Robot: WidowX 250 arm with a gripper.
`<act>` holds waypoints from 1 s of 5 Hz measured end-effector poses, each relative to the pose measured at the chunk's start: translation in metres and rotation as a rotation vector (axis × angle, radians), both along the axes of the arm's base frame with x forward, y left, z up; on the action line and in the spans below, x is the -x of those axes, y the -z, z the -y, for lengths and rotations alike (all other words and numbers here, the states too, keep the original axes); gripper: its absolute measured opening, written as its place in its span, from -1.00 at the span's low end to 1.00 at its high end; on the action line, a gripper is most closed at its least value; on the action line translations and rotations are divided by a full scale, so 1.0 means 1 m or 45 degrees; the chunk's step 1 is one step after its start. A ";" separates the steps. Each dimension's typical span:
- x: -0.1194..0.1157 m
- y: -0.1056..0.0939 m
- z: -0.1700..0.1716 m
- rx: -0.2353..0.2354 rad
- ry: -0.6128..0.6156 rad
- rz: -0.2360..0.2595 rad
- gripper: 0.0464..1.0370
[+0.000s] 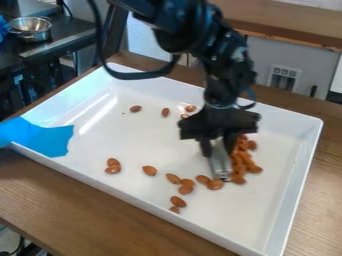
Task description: Sweep into pile
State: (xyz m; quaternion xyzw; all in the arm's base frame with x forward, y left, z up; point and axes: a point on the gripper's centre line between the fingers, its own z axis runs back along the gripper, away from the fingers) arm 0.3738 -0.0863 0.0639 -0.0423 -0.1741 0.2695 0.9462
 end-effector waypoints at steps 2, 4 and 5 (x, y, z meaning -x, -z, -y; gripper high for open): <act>-0.017 -0.003 0.034 0.009 -0.040 0.012 -0.35; -0.012 -0.064 0.016 0.158 -0.027 0.057 -0.35; 0.013 -0.101 -0.052 0.227 -0.059 0.093 -0.35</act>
